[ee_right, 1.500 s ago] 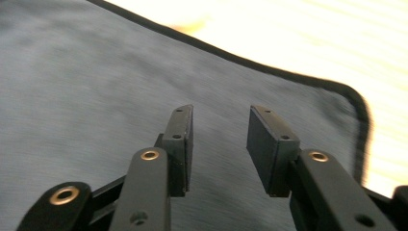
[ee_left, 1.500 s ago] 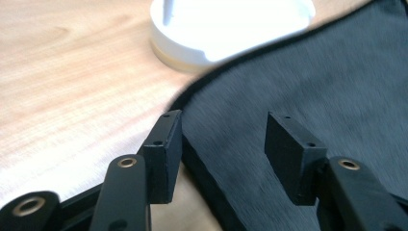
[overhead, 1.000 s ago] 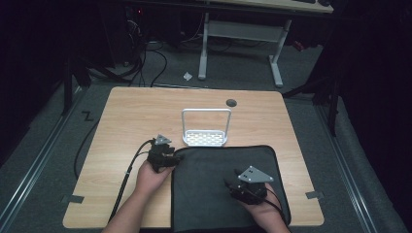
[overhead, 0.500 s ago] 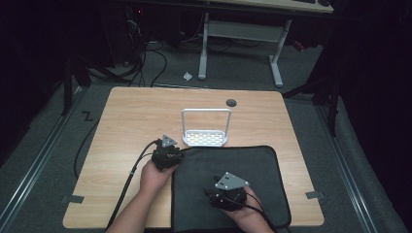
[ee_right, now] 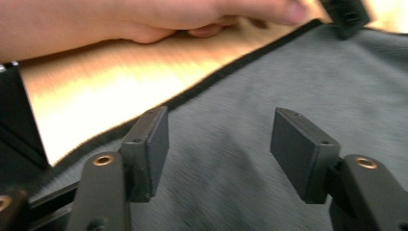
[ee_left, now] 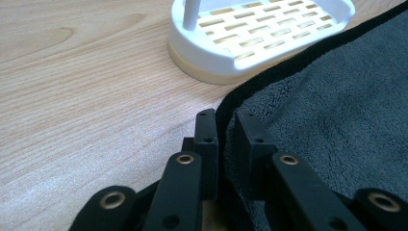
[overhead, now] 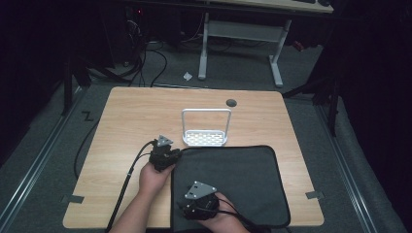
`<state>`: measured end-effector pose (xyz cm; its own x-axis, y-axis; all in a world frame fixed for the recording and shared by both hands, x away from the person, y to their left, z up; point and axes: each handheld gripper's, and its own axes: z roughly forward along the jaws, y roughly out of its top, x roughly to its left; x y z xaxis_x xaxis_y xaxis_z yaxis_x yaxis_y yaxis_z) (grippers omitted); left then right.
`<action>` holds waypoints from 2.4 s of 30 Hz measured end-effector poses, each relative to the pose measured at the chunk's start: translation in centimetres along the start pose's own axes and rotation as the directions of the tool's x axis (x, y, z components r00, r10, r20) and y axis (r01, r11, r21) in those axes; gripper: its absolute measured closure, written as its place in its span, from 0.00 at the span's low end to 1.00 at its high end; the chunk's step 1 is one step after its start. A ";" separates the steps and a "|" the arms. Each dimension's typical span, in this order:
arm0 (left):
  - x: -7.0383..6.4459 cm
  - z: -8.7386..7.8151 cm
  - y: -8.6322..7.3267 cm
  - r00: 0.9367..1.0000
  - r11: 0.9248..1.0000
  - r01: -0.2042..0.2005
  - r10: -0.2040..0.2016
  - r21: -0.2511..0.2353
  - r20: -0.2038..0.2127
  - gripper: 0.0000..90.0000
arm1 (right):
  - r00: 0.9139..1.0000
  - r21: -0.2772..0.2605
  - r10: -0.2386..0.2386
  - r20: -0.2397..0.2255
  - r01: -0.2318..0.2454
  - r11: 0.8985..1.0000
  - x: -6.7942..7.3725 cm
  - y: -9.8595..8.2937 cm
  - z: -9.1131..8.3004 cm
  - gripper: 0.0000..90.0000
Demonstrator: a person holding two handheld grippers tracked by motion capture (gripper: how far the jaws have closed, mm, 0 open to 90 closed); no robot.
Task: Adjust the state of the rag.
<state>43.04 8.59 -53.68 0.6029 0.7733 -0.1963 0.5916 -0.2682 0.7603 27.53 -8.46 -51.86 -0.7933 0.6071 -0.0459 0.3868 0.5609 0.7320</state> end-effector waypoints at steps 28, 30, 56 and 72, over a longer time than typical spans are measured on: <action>0.2 0.0 0.0 1.000 1.000 0.018 -0.018 0.000 0.015 0.87 | 0.996 -0.001 -0.079 0.049 0.079 0.997 1.2 0.0 0.7 0.90; 0.3 -0.1 0.0 1.000 1.000 0.014 -0.014 0.003 0.015 0.87 | 0.994 -0.019 -0.093 0.064 0.094 0.995 1.3 0.1 0.4 0.91; 4.4 -4.6 -0.7 0.960 0.941 0.271 -0.251 -0.201 0.121 0.95 | 0.991 -0.165 -0.115 0.075 0.126 0.978 3.0 4.3 0.3 0.91; 8.4 -12.5 -2.7 0.956 0.923 0.286 -0.293 -0.257 0.009 0.95 | 0.982 -0.244 -0.186 -0.027 0.174 0.954 7.3 9.3 2.8 0.91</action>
<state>39.81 23.01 -49.61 0.4076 0.8129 -0.4161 0.5809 0.1207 0.8050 26.65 2.72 -47.27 -0.8640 0.4764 -0.1630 0.1162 0.5037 0.8560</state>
